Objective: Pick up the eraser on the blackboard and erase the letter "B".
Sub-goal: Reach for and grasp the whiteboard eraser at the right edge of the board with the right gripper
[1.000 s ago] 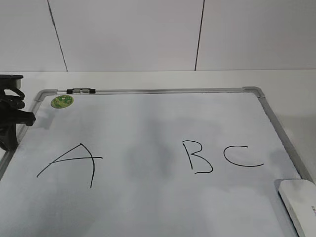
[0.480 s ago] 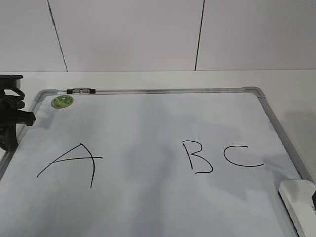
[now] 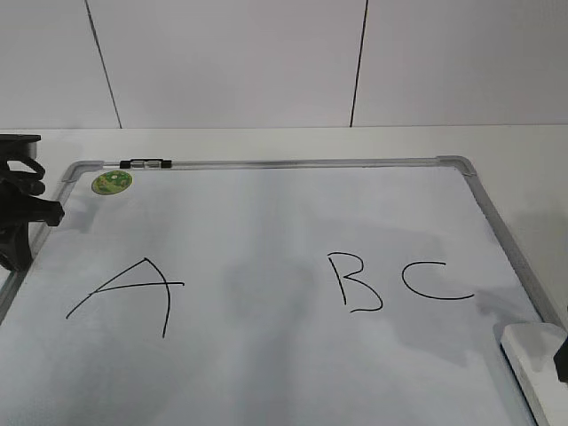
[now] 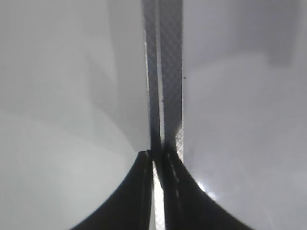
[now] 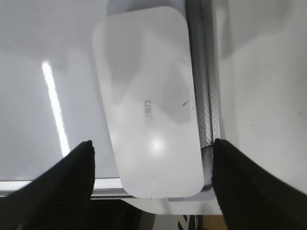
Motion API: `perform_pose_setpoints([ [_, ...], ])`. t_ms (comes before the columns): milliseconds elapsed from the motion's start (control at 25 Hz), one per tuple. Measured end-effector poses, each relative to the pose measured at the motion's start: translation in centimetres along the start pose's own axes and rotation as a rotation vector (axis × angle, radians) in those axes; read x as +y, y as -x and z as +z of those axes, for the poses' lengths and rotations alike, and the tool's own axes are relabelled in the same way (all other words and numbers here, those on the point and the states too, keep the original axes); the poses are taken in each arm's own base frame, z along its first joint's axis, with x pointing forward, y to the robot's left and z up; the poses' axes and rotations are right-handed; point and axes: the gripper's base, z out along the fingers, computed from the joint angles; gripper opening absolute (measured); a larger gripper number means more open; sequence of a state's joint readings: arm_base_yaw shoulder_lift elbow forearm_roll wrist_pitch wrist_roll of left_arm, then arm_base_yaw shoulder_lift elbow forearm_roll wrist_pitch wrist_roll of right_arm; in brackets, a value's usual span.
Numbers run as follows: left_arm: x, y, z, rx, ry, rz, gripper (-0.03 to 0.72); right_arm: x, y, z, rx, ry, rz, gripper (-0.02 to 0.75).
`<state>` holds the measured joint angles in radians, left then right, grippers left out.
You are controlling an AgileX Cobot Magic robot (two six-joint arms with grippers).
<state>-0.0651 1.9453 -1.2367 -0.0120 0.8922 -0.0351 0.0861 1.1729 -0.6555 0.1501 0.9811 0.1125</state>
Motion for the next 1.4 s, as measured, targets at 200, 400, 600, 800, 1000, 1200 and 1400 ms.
perform_pose_setpoints([
  [200,0.0,0.0,0.0,0.000,0.000,0.000,0.019,-0.3,0.2,0.0,-0.027,-0.032,-0.025,0.573],
  [400,0.4,0.0,0.0,0.000,0.001,-0.010,0.019,-0.6,0.4,0.0,-0.041,-0.063,-0.049,0.596],
  [600,0.4,0.0,0.0,0.000,0.001,-0.010,0.019,-0.4,0.6,0.1,-0.070,-0.043,-0.038,0.596],
  [800,0.4,0.0,0.0,0.000,0.001,-0.010,0.019,-0.9,-0.6,1.8,-0.048,-0.049,-0.038,0.597],
  [1000,0.4,0.0,0.0,0.000,0.001,-0.010,0.019,-0.8,-1.2,3.0,-0.071,-0.010,-0.071,0.596],
  [1200,0.4,0.0,0.0,0.000,0.001,-0.010,0.019,-0.8,-1.0,3.0,-0.106,-0.004,-0.084,0.591],
  [1400,0.4,0.0,0.0,0.000,0.001,-0.010,0.019,-0.7,-0.9,3.0,-0.109,-0.001,-0.082,0.590],
])
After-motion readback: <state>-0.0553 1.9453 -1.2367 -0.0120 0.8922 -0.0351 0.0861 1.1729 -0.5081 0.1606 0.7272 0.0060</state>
